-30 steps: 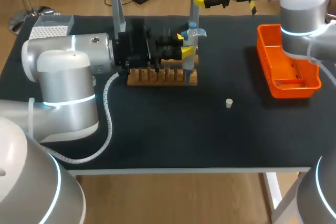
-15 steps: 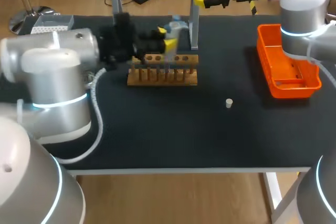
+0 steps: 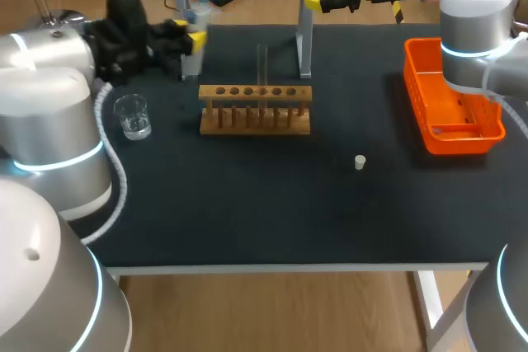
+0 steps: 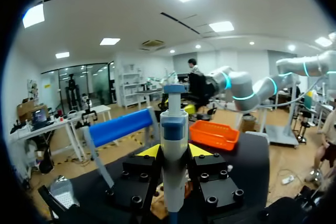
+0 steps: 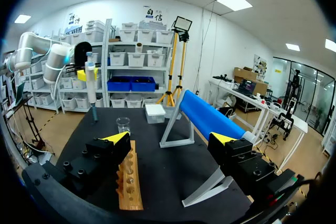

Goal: Invert the test tube, pick up the pipette, mount the tip to pipette, aspirate from beaker and dispense into the tube, eject the tip, return the pipette, and cap with the stopper.

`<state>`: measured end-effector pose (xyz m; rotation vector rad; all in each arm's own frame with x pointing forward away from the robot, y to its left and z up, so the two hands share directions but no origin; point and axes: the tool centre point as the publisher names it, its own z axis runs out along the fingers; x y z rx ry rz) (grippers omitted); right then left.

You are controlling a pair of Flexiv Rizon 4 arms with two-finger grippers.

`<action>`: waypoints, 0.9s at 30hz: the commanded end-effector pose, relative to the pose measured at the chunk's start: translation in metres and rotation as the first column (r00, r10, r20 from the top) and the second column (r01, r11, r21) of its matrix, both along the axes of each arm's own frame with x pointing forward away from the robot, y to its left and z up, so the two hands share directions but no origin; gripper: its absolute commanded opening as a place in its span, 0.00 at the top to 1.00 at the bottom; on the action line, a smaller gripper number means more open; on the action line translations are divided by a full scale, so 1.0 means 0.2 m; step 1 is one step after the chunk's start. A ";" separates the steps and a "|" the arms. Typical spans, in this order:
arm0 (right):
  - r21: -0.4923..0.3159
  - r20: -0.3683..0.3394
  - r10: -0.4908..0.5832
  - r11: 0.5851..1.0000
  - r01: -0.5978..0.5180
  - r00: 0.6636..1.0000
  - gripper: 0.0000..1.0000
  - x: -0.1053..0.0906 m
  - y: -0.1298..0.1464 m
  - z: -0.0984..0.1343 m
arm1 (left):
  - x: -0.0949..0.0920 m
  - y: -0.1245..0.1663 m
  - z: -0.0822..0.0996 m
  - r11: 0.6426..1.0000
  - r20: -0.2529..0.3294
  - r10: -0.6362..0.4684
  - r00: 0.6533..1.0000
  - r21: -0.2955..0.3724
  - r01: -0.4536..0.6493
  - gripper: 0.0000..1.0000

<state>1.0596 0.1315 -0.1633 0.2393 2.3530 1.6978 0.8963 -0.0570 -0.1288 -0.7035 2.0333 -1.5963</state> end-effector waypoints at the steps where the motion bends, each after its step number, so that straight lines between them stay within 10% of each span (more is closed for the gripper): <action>1: -0.002 -0.002 0.004 1.000 -0.004 1.000 0.00 0.00 -0.01 0.00 | 0.08 0.05 0.02 0.999 0.004 0.047 0.999 -0.006 -0.047 1.00; 9: -0.002 -0.002 0.004 1.000 -0.004 1.000 0.00 0.00 -0.01 0.00 | 0.24 0.11 0.08 0.996 0.005 0.093 0.996 0.009 -0.093 1.00; 27: -0.002 -0.002 0.004 1.000 -0.004 1.000 0.00 0.00 -0.01 0.00 | 0.24 0.11 0.08 0.996 0.005 0.093 0.996 0.009 -0.093 1.00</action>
